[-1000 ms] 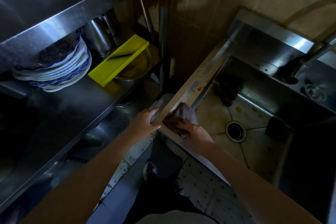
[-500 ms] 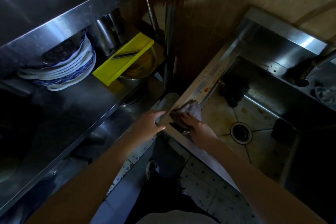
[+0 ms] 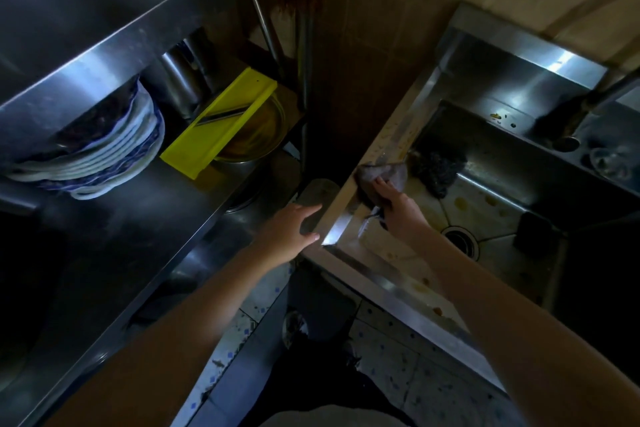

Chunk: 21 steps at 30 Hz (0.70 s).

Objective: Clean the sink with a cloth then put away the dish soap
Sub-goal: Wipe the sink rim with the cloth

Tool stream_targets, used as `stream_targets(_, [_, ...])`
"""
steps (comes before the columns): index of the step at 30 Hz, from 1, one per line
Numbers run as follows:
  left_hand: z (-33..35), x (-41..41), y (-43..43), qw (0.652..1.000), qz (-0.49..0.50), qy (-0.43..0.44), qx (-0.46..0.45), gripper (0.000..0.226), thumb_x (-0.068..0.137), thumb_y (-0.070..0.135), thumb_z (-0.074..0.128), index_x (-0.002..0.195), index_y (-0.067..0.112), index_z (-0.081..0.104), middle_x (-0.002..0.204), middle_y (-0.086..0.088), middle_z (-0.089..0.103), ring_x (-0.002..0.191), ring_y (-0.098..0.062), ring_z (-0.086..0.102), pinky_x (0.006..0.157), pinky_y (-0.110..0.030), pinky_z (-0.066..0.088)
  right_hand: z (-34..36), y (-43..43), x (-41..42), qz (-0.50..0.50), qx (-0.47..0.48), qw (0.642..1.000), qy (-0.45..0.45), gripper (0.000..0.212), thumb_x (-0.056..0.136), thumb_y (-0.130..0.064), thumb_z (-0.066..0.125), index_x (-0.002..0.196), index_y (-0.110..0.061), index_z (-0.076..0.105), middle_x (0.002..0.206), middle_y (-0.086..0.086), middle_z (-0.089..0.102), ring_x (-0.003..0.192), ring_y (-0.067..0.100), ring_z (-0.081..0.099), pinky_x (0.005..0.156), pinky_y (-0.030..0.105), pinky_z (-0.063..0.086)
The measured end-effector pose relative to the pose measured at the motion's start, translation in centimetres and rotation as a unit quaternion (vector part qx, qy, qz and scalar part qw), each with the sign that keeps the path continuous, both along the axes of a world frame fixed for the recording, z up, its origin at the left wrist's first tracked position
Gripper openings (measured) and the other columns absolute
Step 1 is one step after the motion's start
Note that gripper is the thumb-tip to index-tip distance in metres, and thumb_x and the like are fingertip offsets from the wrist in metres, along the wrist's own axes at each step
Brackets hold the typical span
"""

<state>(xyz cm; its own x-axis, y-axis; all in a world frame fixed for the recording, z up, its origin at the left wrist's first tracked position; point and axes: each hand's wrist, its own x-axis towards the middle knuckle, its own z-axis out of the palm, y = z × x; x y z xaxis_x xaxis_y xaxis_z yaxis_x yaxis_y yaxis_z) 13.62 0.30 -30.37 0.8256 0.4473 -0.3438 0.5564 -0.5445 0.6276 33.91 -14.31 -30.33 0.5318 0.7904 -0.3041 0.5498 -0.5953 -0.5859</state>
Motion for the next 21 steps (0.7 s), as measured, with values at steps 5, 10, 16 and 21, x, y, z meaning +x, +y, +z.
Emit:
stream_targets(5, [0.4,1.4,0.8,1.000,-0.029,-0.004,0.004,0.062,0.088,0.036,0.060,0.142,0.036,0.031,0.143,-0.001,0.040,0.131,-0.018,0.039,0.101,-0.035,0.039,0.0,1.1,1.7,-0.036,0.002,0.999,-0.002,0.058,0.093,0.005,0.038,0.148,-0.013,0.030,0.155,0.006,0.030,0.144,0.024,0.027,0.116,0.030,0.021])
stream_targets(10, [0.5,3.0,0.8,0.998,-0.048,-0.027,0.021,0.060,0.086,0.035,0.061,0.140,0.037,0.035,0.136,-0.001,0.046,0.125,-0.020,0.044,0.092,-0.030,0.039,-0.4,1.0,0.7,-0.078,0.010,0.997,-0.005,0.055,0.095,-0.002,0.043,0.146,-0.021,0.034,0.147,0.009,0.041,0.128,0.029,0.049,0.102,0.031,0.039])
stream_targets(16, [0.3,4.9,0.7,0.997,-0.053,-0.035,0.042,0.058,0.087,0.033,0.061,0.140,0.033,0.038,0.131,-0.001,0.048,0.120,-0.018,0.048,0.085,-0.024,0.038,-1.1,-0.4,-2.4,-0.062,0.027,0.998,-0.002,0.056,0.095,-0.004,0.046,0.146,-0.024,0.035,0.153,0.006,0.034,0.137,0.024,0.039,0.110,0.028,0.031])
stream_targets(21, [0.3,5.8,0.8,0.997,-0.050,-0.033,0.044,0.055,0.089,0.033,0.059,0.140,0.034,0.038,0.128,-0.002,0.051,0.115,-0.019,0.051,0.085,-0.026,0.044,-1.5,-0.4,-2.3,-0.052,0.039,0.998,0.001,0.055,0.096,-0.005,0.044,0.147,-0.024,0.033,0.156,0.002,0.027,0.143,0.019,0.027,0.117,0.031,0.025])
